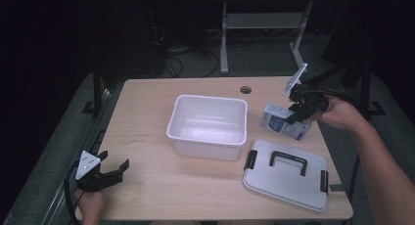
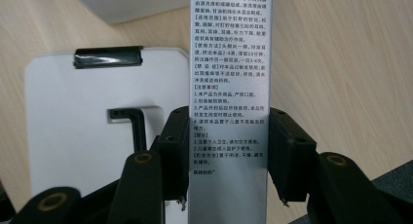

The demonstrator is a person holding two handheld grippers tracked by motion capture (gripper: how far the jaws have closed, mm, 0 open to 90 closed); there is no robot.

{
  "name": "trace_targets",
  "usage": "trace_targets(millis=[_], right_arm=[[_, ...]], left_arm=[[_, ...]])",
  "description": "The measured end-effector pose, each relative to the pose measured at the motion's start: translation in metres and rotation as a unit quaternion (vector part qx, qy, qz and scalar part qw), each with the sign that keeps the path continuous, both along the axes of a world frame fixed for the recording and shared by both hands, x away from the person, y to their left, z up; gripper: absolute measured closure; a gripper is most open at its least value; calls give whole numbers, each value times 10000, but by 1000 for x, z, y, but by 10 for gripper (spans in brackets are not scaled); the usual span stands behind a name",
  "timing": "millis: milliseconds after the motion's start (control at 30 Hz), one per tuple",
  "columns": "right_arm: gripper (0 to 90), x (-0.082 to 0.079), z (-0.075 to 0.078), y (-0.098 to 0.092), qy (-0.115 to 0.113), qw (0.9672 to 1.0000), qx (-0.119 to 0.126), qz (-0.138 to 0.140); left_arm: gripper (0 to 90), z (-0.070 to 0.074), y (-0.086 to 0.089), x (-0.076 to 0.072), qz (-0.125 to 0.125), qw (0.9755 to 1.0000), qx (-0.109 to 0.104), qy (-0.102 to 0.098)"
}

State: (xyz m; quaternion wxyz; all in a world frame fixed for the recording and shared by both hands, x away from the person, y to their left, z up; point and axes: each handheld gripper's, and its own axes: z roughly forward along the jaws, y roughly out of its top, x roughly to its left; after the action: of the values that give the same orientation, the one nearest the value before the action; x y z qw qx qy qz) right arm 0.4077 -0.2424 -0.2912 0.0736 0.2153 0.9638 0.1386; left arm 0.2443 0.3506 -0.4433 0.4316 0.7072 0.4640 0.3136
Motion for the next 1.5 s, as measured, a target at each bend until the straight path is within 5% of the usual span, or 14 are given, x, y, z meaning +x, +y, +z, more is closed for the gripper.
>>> trace_targets(millis=[833,1500], right_arm=[[555,-35,53,18,-12,9998,47,215],[555,-43,82,65,71,9983,196,545]], left_arm=[[137,0,-3,2,-53,10000,21,13],[137,0,-4,3,-77,10000,22,0]])
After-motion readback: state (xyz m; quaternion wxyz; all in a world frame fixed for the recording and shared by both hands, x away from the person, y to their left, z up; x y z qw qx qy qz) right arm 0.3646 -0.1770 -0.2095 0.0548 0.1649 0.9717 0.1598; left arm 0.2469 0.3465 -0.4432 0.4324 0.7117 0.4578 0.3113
